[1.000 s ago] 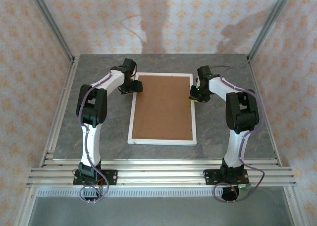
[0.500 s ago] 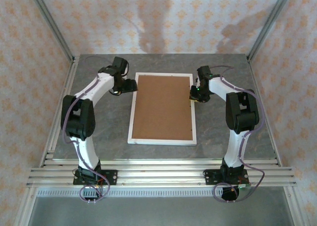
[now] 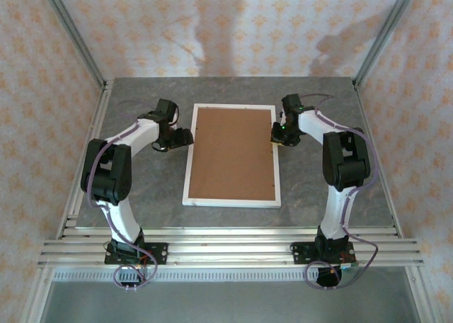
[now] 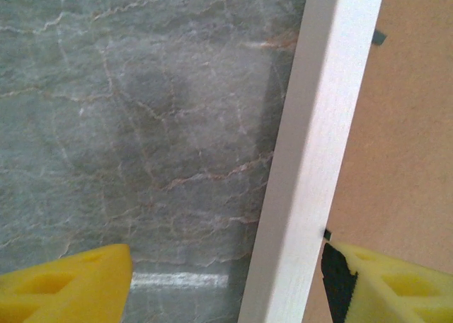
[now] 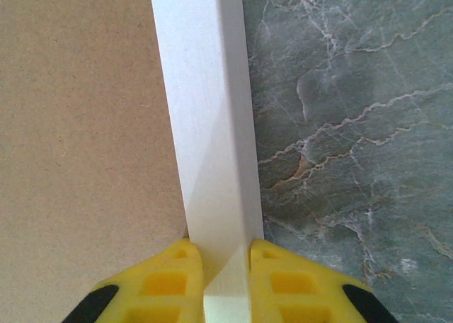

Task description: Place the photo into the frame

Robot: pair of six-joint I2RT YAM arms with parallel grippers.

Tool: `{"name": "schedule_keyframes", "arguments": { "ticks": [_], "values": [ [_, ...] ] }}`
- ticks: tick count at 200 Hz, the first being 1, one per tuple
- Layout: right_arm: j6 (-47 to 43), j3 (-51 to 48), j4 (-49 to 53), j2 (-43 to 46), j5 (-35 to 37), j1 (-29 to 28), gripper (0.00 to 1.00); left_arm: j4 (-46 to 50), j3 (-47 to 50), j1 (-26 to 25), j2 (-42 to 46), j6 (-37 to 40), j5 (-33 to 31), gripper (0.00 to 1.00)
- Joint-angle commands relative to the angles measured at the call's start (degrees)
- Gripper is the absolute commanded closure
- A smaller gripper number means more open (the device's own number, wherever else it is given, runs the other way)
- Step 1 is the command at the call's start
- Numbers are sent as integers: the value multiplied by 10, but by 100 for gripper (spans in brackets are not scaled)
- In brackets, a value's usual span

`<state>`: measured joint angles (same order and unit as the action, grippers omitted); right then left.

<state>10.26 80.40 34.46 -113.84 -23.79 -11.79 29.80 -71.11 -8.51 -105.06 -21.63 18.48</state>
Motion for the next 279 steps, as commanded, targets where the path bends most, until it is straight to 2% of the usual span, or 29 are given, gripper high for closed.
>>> {"name": "schedule_keyframes", "arguments": {
  "ticks": [1,71,125,279],
  "values": [
    [7,-3,15,-17,15,-4,84,-21,-12,2,-21,-10,11,28],
    [8,-4,11,-19,13,-4,84,-14,-16,1,-40,-11,8,28],
    [8,-3,12,-22,13,-4,84,3,-14,-7,-72,-6,30,28],
    [46,-9,-10,-47,1,-21,84,-34,24,-99,-168,-45,36,29]
  ]
}}
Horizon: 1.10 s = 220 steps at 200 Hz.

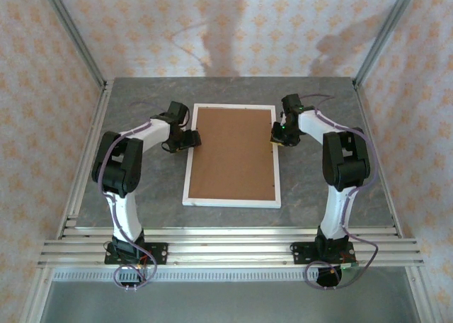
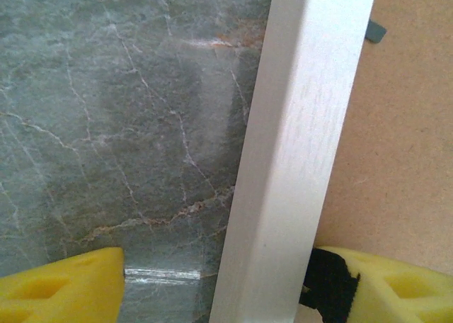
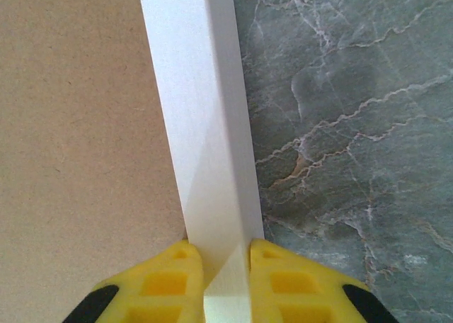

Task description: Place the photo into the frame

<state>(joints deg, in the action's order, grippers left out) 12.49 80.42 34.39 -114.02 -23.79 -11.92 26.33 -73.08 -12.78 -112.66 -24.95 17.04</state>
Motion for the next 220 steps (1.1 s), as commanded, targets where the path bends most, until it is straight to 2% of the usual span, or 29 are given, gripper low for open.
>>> {"name": "schedule_keyframes", "arguments": {
  "ticks": [1,44,115,185,220],
  "values": [
    [24,-10,-9,-45,2,-20,84,0,44,-56,-92,-13,50,29],
    [25,-10,-4,-45,11,-20,84,11,29,-59,-87,-12,53,30],
    [25,-5,9,-34,33,-12,84,85,-46,-50,29,14,-8,24],
    [22,-1,14,-29,38,-10,84,19,73,-35,173,-28,-15,24],
    [21,-2,14,-30,38,-10,84,0,140,-12,212,-31,-10,24]
  ]
}}
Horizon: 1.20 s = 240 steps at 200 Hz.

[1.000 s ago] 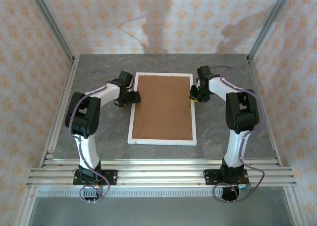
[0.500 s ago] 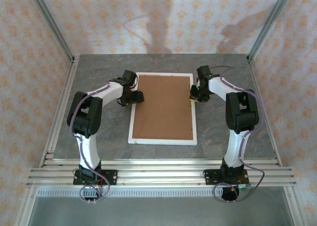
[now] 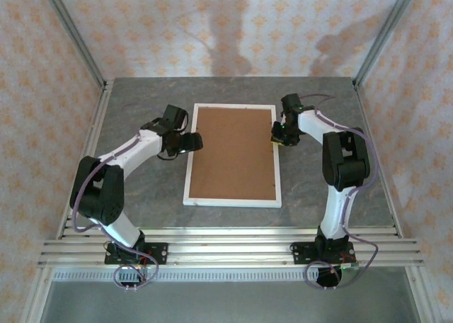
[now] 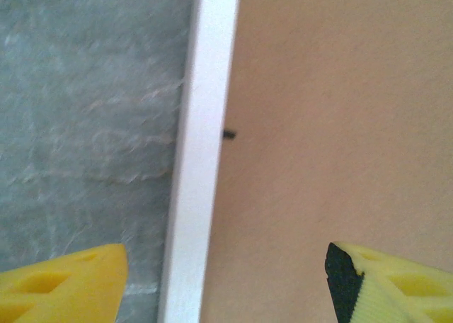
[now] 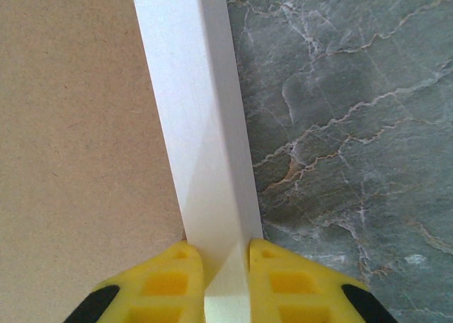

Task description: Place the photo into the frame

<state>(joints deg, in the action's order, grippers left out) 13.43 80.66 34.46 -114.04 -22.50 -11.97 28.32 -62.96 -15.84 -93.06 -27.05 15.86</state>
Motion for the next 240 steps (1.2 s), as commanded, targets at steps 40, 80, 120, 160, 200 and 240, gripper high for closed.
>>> {"name": "schedule_keyframes", "arguments": {
  "ticks": [40,80,120,160,200,240],
  "values": [
    [13,-4,9,-33,18,-10,85,-54,30,44,-15,-4,24,24],
    [14,-7,7,-33,12,-10,84,-56,-32,53,-88,7,46,24],
    [11,-6,9,-29,16,-9,84,-29,-72,55,-130,16,40,25],
    [9,-3,9,-34,17,-10,84,-27,-67,55,-131,17,25,25],
    [10,-4,9,-36,16,-9,84,-24,-64,55,-129,16,19,25],
    [11,-4,8,-36,16,-10,84,-18,-68,55,-149,23,16,25]
  ]
}}
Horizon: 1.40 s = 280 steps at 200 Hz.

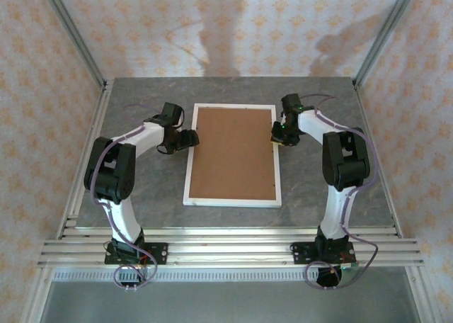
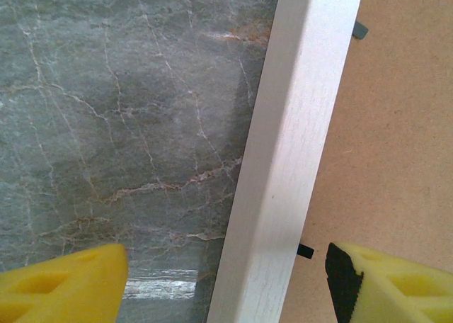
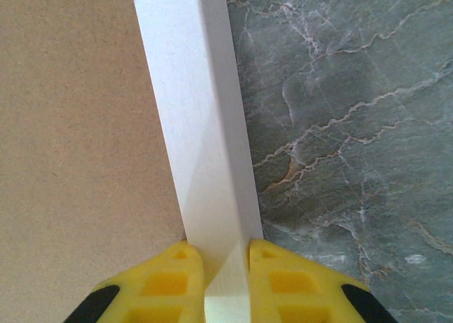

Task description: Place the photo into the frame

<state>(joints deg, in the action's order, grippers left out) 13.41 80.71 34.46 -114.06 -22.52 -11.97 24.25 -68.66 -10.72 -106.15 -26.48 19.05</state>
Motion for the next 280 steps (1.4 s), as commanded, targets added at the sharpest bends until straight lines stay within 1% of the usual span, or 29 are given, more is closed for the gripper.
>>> {"name": "schedule_keyframes", "arguments": {
  "ticks": [1,58,64,93,136,159,188,227,251,280],
  "values": [
    [11,-4,8,-36,16,-10,84,23,-11,4,-18,17,-16,25],
    [10,-4,8,-38,19,-10,84,37,-5,4,-29,23,-31,25],
    [10,-4,9,-39,19,-10,84,40,-6,4,-48,24,-30,25],
    [11,-2,8,-37,19,-10,84,44,2,3,-73,24,-19,25],
    [14,-4,4,-37,19,-10,84,18,48,-4,-89,8,-9,26],
    [13,-4,6,-35,22,-9,85,14,48,-7,-84,3,-5,26],
    [12,-4,8,-30,24,-6,84,49,2,-7,-54,11,-4,25],
    [13,-6,7,-31,22,-3,84,99,-54,-6,23,28,-39,23],
    [13,-5,6,-34,20,-3,84,115,-49,-3,66,31,-52,21],
    [11,0,11,-40,23,-3,85,115,3,-1,118,25,-54,21]
  ]
}}
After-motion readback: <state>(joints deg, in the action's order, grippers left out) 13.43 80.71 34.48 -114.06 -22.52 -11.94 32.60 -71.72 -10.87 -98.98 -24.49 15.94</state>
